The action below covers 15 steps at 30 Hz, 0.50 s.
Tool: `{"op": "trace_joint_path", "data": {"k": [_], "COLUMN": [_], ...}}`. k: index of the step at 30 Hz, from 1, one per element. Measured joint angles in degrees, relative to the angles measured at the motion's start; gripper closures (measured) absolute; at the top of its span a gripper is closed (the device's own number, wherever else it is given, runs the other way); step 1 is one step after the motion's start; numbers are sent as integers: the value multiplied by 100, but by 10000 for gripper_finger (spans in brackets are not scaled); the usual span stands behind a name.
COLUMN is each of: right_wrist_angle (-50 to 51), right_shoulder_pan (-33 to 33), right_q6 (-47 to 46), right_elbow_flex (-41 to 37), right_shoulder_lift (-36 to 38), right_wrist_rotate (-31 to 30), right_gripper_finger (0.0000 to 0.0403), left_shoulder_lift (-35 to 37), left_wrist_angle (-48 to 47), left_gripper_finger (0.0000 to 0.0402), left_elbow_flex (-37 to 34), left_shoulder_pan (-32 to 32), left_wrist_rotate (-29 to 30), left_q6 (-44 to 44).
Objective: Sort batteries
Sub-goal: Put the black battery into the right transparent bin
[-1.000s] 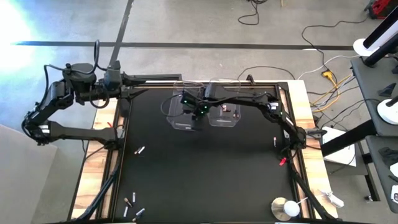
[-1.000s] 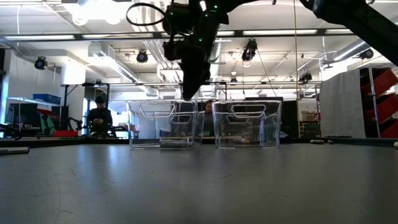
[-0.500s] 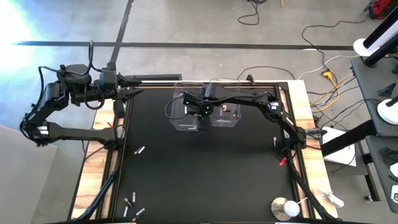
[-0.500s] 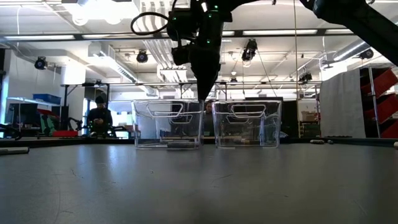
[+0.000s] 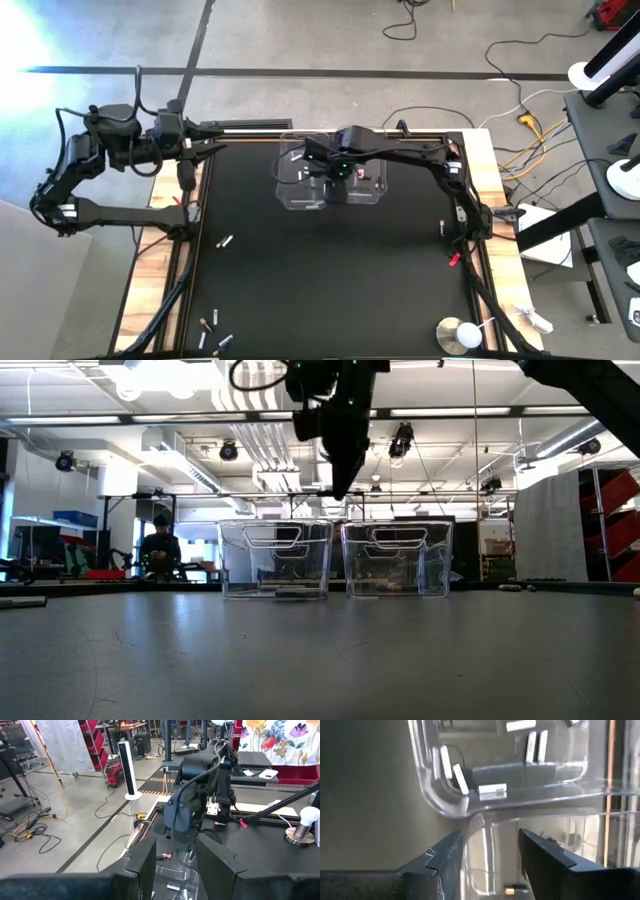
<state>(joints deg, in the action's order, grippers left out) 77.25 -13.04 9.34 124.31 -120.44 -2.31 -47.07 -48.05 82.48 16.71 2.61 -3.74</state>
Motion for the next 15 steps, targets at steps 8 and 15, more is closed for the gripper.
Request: {"op": "trace_joint_path", "data": {"k": [8,15], "right_wrist_angle": [-204,-293], "right_shoulder_pan": [-11,129], "right_q6": [-162,-269], "right_elbow_flex": [-906,-1160], "right_shoulder_lift": [-41,-41], "right_wrist_rotate": [86,390], "right_gripper_finger": [216,216], "left_shoulder_lift": [2,-9], "left_wrist_angle": [-2,-2], "left_gripper_finger": [283,283], "left_elbow_flex": [0,0], "left_shoulder_pan": [0,0], "left_wrist_rotate": [-9,-22], "left_q6": [176,224]}}
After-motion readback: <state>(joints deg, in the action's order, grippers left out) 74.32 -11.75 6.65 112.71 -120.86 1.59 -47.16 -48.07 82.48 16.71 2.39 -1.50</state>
